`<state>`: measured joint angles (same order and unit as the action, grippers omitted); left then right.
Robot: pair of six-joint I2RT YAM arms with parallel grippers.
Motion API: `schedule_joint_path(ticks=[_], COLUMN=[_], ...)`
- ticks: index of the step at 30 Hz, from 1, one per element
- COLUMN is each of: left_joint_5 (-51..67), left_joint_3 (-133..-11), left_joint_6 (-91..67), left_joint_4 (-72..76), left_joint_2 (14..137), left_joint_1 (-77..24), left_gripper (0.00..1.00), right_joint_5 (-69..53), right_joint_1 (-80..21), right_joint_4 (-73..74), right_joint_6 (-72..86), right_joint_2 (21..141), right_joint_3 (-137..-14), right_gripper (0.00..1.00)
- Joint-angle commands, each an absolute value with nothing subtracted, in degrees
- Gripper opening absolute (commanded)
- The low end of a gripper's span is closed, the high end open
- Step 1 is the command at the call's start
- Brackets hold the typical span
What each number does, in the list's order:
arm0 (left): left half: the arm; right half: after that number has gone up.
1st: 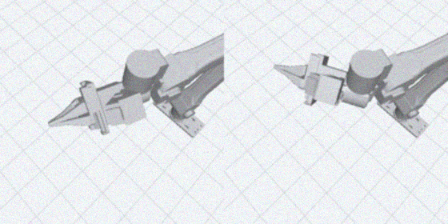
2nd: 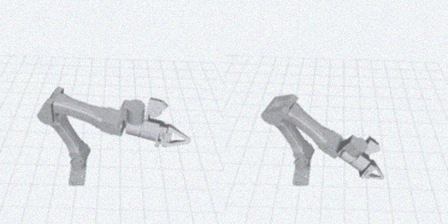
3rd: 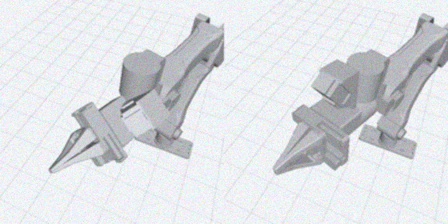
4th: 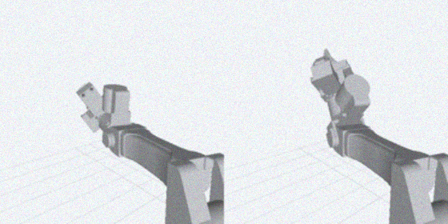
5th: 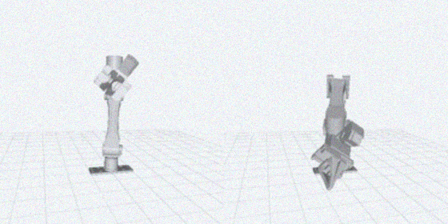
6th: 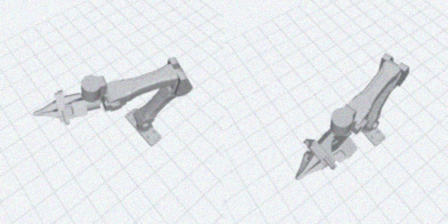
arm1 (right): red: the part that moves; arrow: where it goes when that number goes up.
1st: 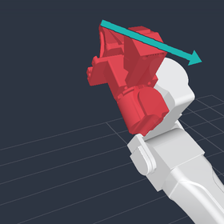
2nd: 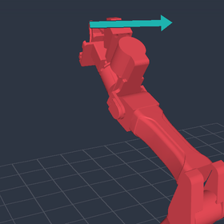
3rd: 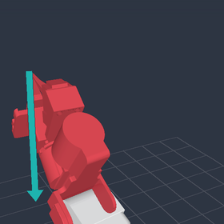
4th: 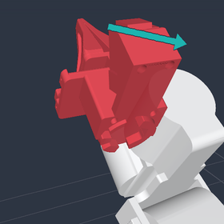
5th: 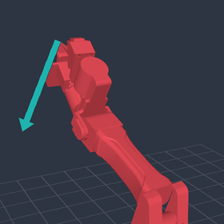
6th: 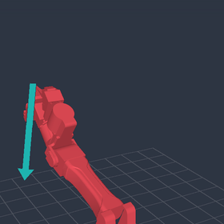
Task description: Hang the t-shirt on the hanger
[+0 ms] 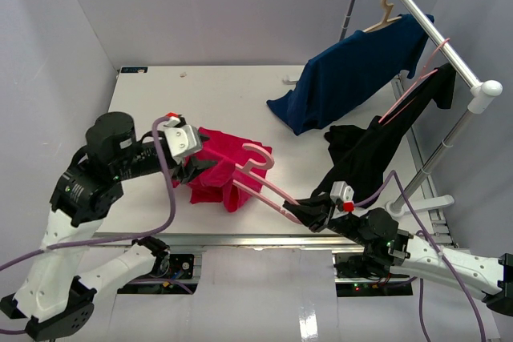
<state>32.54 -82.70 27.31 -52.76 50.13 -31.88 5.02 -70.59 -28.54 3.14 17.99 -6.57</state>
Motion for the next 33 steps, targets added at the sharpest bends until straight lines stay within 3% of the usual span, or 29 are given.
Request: schedule_joint_path(ticks=[1, 10, 16, 28, 30, 33], left_joint_5=[44.86, 48.48, 42.73, 46.11, 45.83, 47.49], left_joint_3=[-84.2, -78.61, -76.26, -71.31, -72.53, -73.9], left_joint_6=[35.14, 36.11, 35.0, 34.87, 34.58, 35.38], left_joint_4=[-58.86, -63.75, -62.38, -65.21, -66.07, -66.3], left_joint_2=[52.2, 52.38, 52.92, 53.77, 55.42, 57.02], left_joint_1=[-32.34, -32.61, -32.61, -32.9, -33.19, -33.69], left_gripper=[0.66, 0.66, 0.65, 0.62, 0.59, 0.38], right_joint_5=[0.98, -2.18, -4.47, -1.68, -0.74, -1.11], right_joint_1=[-70.75, -70.83, -70.84, -70.84, -70.84, -70.78], right_joint_4=[-29.99, -27.26, -25.47, -25.04, -24.97, -24.1], right_joint_6=[2.55, 1.59, 1.67, 0.24, -0.05, -2.05], right_joint_2=[15.22, 12.5, 12.39, 13.07, 14.73, 17.71], right_joint_3=[-6.86, -7.89, -8.97, -11.55, -13.78, -17.14], right_gripper=[0.08, 0.08, 0.08, 0.08, 0.08, 0.08])
